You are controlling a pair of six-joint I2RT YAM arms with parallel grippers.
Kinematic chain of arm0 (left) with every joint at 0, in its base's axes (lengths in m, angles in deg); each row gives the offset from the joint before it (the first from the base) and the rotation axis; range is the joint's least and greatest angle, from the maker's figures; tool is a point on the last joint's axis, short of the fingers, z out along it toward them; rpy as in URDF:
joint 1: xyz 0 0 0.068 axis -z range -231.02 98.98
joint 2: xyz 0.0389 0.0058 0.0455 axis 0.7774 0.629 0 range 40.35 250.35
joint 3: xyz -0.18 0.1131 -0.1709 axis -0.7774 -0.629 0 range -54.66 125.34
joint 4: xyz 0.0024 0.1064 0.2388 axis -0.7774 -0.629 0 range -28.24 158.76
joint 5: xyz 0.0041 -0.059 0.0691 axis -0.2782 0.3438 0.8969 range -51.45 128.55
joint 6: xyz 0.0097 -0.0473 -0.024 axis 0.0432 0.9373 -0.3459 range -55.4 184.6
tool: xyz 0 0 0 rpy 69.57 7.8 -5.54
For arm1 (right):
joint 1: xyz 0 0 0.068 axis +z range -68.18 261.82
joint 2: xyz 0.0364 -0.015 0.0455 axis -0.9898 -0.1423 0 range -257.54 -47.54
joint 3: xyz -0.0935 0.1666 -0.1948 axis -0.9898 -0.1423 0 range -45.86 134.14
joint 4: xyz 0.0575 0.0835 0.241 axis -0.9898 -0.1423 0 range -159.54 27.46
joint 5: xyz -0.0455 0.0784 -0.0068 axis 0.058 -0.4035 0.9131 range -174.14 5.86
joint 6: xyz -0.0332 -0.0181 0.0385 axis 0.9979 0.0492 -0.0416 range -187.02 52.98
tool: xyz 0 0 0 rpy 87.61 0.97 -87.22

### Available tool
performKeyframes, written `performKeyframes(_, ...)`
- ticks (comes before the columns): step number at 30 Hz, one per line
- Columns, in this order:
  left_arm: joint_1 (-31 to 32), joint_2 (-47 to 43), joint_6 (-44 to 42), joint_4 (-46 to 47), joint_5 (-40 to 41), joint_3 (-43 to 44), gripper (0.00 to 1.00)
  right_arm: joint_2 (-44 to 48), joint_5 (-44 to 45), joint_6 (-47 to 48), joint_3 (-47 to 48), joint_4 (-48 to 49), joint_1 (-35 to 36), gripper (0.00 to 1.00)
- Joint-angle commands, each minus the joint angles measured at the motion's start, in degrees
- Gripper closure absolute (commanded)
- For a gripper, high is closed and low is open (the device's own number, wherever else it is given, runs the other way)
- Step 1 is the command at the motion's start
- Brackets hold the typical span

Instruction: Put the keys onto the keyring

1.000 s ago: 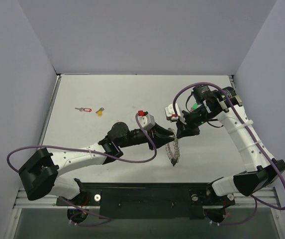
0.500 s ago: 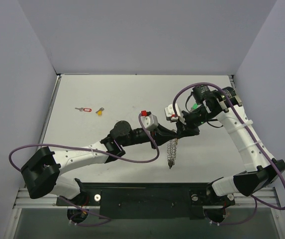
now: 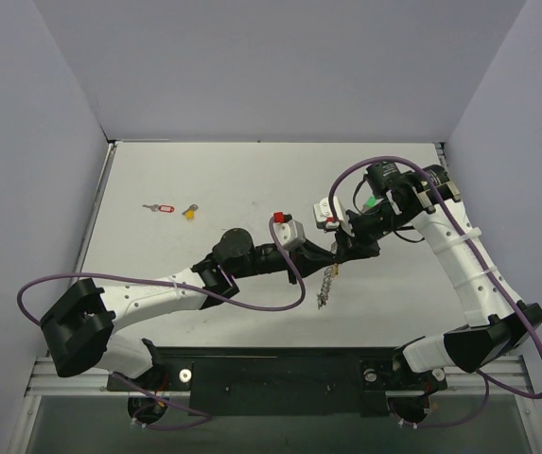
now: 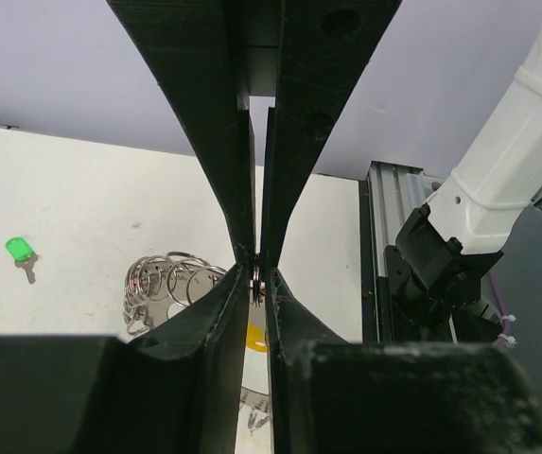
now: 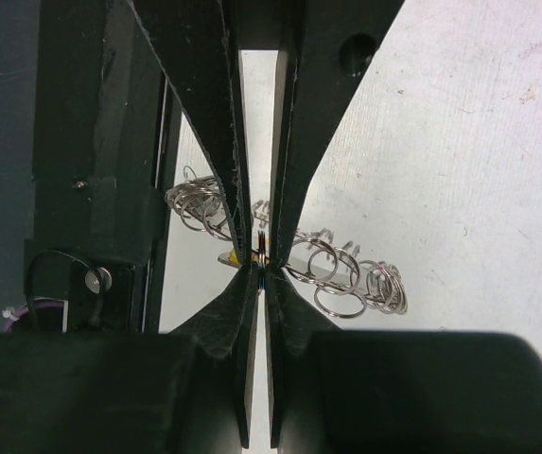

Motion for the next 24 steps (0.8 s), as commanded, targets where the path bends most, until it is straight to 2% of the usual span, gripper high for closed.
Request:
performKeyframes(1, 0.38, -0.12, -1.72, -1.53, 0.70, 2.50, 0.78, 0.24, -2.46, -0.29, 1.16, -14.47, 0.30, 1.00)
performKeyframes(16, 0.38, -0.29, -0.58, 0.05, 0.70, 3.12, 0.80, 0.33, -2.63, -0.11, 0.90, -14.47, 0.30, 1.00)
performKeyframes(18, 0.38, -0.20, -0.40, 0.14, 0.17, 3.21, 0.89, 0.42, -2.63, -0.11, 0.81, -14.30, 0.30, 1.00)
performKeyframes(19, 0.38, 0.06, -0.32, 0.14, -0.18, 3.29, 1.00, 0.42, -2.72, -0.11, 0.90, -14.30, 0.30, 1.00)
performKeyframes(23, 0.30, -0.29, -0.32, 0.66, -1.24, 2.77, 1.00, 0.24, -3.07, -0.11, 0.63, -14.30, 0.21, 1.00)
performKeyframes(24, 0.21, -0.73, 0.03, 2.23, -0.89, 1.81, 1.00, 0.24, -3.68, -0.63, 0.72, -14.04, 0.12, 0.95)
